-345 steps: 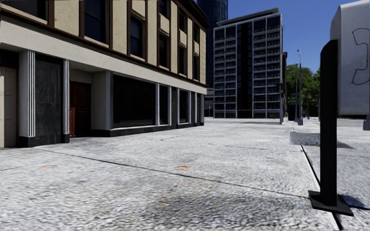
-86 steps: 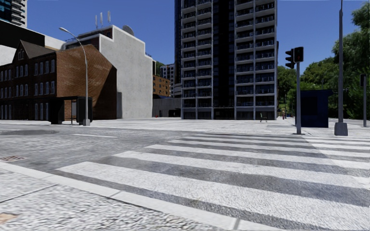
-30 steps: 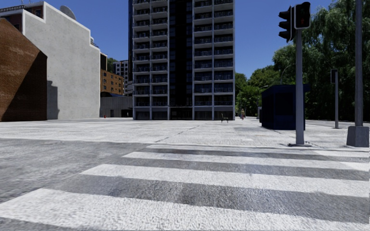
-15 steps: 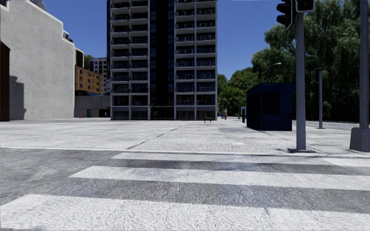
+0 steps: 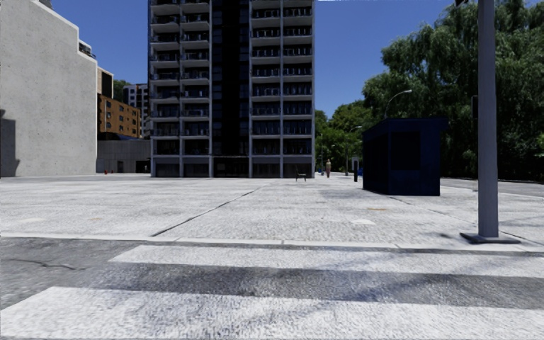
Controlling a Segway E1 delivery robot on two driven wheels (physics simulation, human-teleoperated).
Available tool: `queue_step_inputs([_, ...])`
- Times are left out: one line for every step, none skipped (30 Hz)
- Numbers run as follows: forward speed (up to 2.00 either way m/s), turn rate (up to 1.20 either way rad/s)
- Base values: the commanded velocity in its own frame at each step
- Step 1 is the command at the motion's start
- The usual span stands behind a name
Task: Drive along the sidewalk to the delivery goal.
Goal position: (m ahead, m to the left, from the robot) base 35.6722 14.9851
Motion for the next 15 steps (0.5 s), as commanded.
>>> queue_step_inputs([2.0,0.0])
queue_step_inputs([2.0,0.0])
queue_step_inputs([2.0,0.0])
queue_step_inputs([2.0,0.0])
queue_step_inputs([2.0,0.0])
queue_step_inputs([2.0,0.0])
queue_step_inputs([2.0,0.0])
queue_step_inputs([2.0,0.0])
queue_step_inputs([2.0,0.0])
queue_step_inputs([2.0,-0.15])
queue_step_inputs([2.0,-0.45])
queue_step_inputs([2.0,-0.89])
queue_step_inputs([2.0,-1.08])
queue_step_inputs([2.0,-1.14])
queue_step_inputs([2.0,-1.16])
